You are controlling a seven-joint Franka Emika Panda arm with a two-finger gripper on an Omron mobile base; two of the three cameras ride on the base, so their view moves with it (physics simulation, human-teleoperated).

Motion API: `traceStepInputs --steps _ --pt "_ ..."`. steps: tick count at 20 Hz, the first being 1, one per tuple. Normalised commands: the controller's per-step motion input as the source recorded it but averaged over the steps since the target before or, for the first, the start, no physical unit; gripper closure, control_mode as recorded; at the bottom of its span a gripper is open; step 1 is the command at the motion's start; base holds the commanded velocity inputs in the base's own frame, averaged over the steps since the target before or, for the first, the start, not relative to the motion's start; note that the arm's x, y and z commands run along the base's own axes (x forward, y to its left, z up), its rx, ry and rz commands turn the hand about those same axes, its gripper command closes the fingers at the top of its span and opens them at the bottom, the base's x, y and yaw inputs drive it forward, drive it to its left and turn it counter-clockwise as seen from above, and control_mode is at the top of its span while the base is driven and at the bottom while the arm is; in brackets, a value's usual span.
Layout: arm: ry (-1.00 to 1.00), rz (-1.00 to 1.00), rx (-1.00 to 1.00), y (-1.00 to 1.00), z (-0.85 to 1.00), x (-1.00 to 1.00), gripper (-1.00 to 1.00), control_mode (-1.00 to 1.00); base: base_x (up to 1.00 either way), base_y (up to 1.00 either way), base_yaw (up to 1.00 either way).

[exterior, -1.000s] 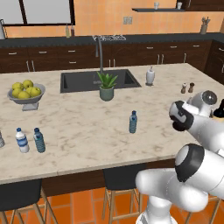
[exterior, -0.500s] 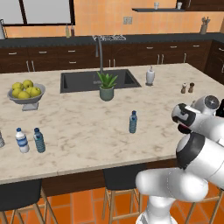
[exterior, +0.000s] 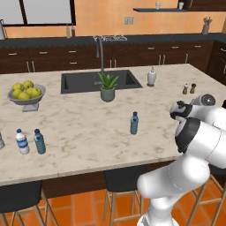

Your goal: Move the plastic bottles in the middle to the plastics group, and the glass bottles in the middle to the glass group.

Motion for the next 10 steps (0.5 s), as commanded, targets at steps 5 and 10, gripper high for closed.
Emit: traceStepInputs --steps 5,10 --pt "0.00 -0.01 0.07 -0.39 0.00 0.00 1.00 -1.00 0.00 0.00 0.00" --pt "0.00 0.00 0.01 0.00 -0.27 0.03 1.00 -1.00 0.00 0.00 0.00"
